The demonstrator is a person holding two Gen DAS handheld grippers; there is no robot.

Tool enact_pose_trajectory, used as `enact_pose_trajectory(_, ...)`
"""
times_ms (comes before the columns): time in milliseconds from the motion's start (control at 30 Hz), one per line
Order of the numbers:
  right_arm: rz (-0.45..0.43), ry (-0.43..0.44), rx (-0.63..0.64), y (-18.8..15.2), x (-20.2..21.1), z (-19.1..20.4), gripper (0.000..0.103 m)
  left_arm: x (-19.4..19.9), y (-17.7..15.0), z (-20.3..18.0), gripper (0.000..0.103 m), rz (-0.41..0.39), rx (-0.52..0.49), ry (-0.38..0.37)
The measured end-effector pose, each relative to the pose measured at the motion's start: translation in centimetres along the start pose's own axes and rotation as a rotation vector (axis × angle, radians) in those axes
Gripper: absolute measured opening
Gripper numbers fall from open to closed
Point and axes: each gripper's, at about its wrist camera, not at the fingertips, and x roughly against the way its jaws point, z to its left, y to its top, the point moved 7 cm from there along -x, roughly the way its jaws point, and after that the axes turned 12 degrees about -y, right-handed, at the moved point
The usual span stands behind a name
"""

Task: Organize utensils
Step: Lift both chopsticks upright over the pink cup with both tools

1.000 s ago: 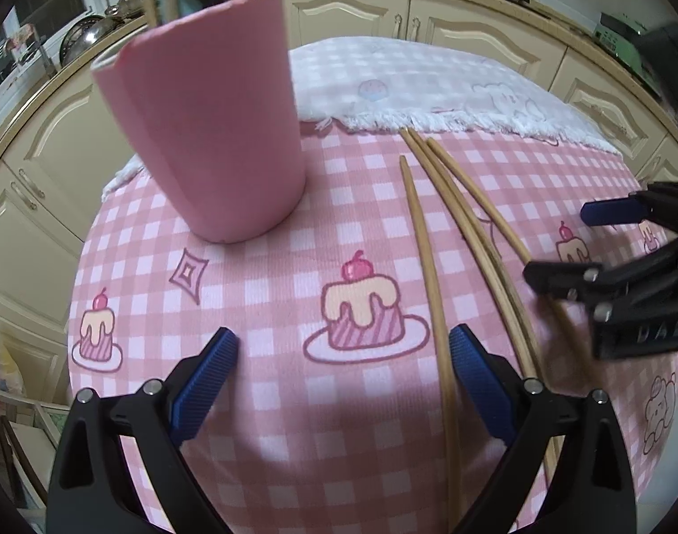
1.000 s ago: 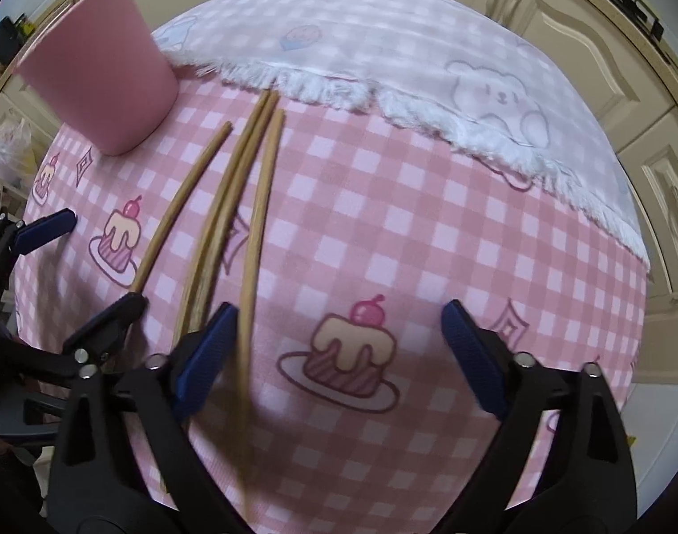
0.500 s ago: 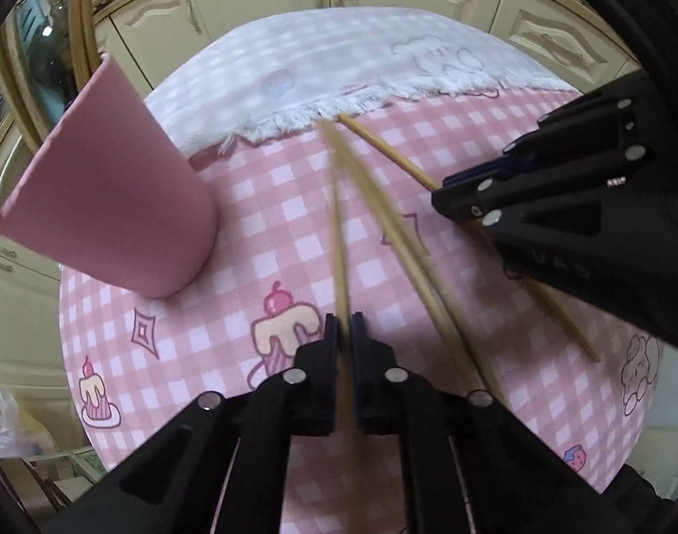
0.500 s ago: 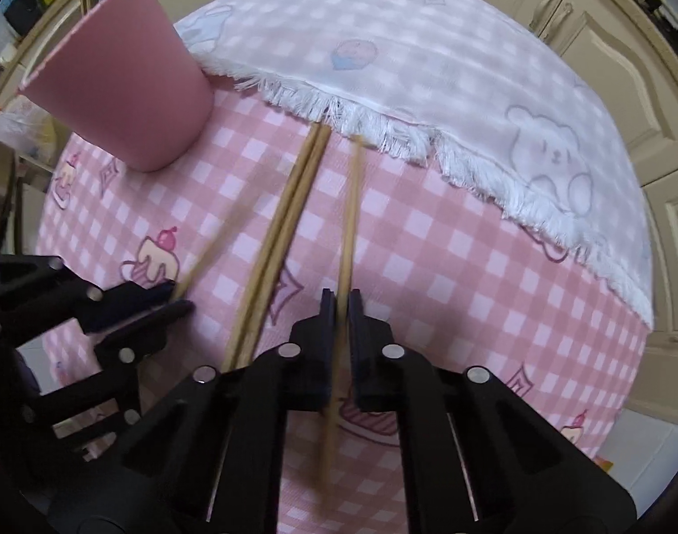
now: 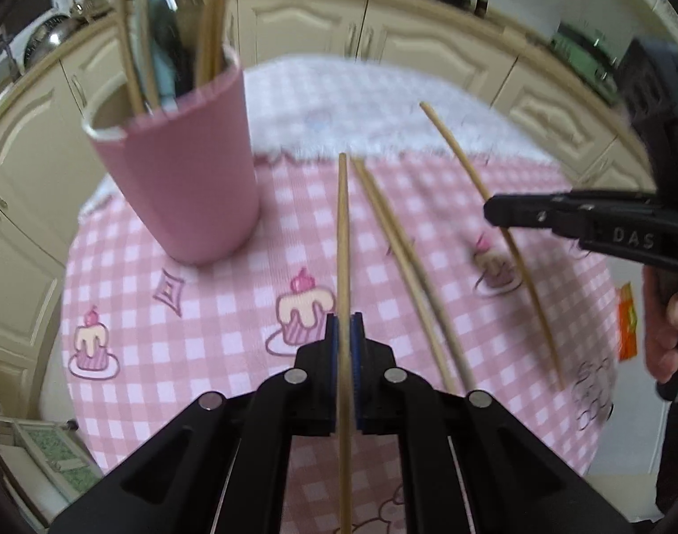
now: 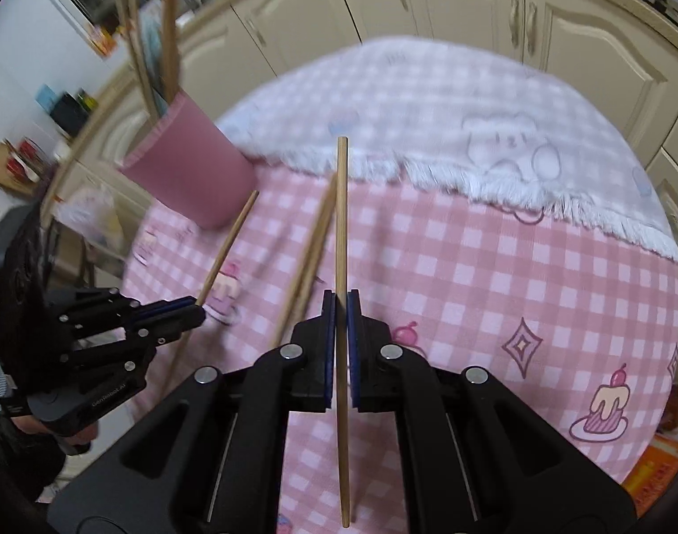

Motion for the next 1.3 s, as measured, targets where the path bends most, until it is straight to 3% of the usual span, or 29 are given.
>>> enact_pose_trajectory(467, -0.348, 0.142, -0.044, 3.6, 7.2, 3.3, 0.005, 10.1, 5.9, -0.1, 0.005, -0.413, -0.019, -0.024)
enact_pose_trajectory(1000, -0.649, 0.247, -0.035, 13.4, 12.3, 10.8, 0.005, 20.0, 14.1, 3.3, 0.005, -0.834, -0.004, 0.06)
enact_pose_trajectory(1133, -0.717, 0.222, -0.019, 15.9, 12.4, 12.3, 0.005, 20.5, 15.6, 4.1, 0.005, -0.881, 0.007, 0.056)
enact_pose_trajectory(1300, -0.741, 0.214, -0.026, 17.2, 11.2, 13.2, 0.005, 19.3, 16.9, 4.5, 0.005, -0.898, -0.011, 0.071)
